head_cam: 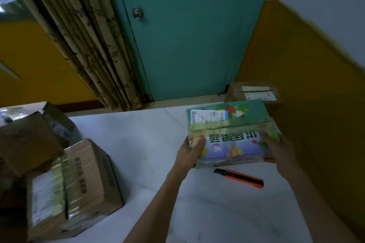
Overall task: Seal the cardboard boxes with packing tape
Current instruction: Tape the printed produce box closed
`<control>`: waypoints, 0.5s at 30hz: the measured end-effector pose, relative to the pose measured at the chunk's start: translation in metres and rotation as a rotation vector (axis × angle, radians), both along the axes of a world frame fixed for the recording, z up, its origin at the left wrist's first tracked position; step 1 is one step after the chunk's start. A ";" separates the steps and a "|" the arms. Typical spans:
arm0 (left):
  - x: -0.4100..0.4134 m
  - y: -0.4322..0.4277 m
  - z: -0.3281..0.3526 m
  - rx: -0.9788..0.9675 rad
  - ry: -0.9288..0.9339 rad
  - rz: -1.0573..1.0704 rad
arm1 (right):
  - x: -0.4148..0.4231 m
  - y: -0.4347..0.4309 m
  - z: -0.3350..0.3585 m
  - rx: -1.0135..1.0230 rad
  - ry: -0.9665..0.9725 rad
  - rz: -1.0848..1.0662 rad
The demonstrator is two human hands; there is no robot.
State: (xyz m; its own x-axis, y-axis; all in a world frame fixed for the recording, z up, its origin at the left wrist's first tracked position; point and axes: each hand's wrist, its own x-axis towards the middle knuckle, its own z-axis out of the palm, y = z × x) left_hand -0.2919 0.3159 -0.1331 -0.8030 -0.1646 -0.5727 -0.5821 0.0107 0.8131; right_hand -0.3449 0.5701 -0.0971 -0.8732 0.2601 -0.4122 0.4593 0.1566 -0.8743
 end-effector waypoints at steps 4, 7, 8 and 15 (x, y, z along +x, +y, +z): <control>-0.038 0.036 -0.029 -0.013 0.022 -0.100 | -0.016 0.045 -0.009 -0.057 -0.025 -0.112; -0.058 0.063 -0.031 0.024 0.040 -0.125 | -0.028 0.072 -0.018 -0.098 -0.028 -0.140; -0.062 0.072 -0.027 0.033 0.045 -0.131 | -0.032 0.079 -0.020 -0.111 -0.028 -0.153; -0.074 0.110 -0.020 0.030 -0.004 -0.192 | -0.060 0.113 -0.035 -0.140 -0.061 -0.247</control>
State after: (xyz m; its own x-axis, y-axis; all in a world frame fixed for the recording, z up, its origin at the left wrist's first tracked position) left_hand -0.3661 0.4254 -0.1526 -0.8158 0.0085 -0.5783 -0.5749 0.0975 0.8124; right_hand -0.4048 0.6827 -0.1321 -0.7628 0.3991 -0.5088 0.5209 -0.0869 -0.8492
